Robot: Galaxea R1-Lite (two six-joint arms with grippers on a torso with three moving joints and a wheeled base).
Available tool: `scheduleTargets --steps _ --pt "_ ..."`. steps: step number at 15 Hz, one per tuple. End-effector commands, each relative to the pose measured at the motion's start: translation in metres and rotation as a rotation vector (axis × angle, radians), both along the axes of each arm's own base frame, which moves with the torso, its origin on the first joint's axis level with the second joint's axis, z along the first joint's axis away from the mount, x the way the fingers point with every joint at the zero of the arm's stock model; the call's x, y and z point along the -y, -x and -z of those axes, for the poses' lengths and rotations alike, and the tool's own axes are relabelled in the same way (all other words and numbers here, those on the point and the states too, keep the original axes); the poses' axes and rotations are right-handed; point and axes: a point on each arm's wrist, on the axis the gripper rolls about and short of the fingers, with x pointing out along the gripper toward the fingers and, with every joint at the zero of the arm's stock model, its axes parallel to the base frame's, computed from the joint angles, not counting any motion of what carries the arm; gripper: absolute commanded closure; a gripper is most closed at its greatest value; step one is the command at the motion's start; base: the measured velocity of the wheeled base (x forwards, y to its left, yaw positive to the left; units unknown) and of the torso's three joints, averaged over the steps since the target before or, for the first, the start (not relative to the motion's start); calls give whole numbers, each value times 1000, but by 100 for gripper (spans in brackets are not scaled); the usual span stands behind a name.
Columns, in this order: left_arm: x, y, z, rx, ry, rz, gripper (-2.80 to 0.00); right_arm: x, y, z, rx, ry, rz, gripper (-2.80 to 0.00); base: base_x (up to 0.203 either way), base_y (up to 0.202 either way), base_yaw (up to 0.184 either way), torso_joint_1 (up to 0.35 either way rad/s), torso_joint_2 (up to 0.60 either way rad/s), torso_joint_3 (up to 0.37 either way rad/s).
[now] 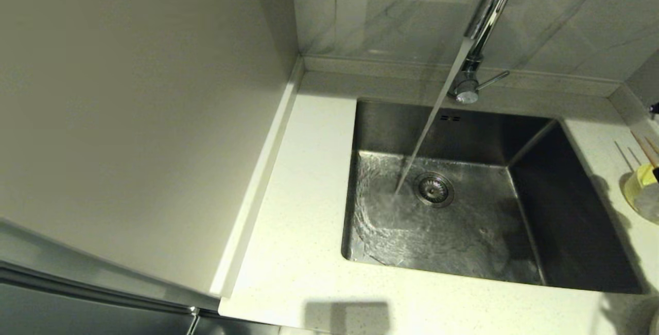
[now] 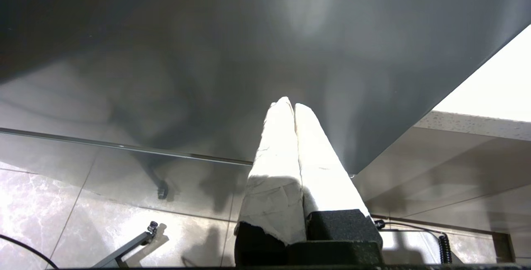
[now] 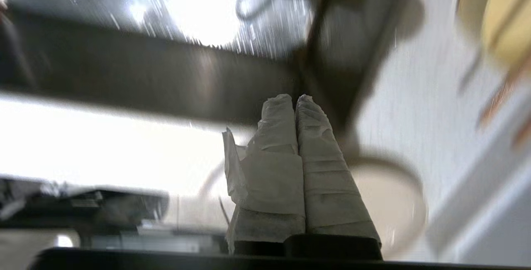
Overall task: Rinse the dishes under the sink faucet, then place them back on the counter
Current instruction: Pick up the plate
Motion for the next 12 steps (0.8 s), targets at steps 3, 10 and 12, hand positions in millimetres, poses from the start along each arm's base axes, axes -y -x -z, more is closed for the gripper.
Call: scheduleTargets --steps 3,10,12 --pt "0 0 0 2 1 -1 0 -11 56 26 -76 53 126 -280 0 0 0 0 0 0" --pt "0 0 0 2 1 -1 0 -13 87 71 -175 31 451 -280 0 0 0 0 0 0" --pt "0 0 0 2 1 -1 0 -11 83 76 -185 5 503 -280 0 0 0 0 0 0"
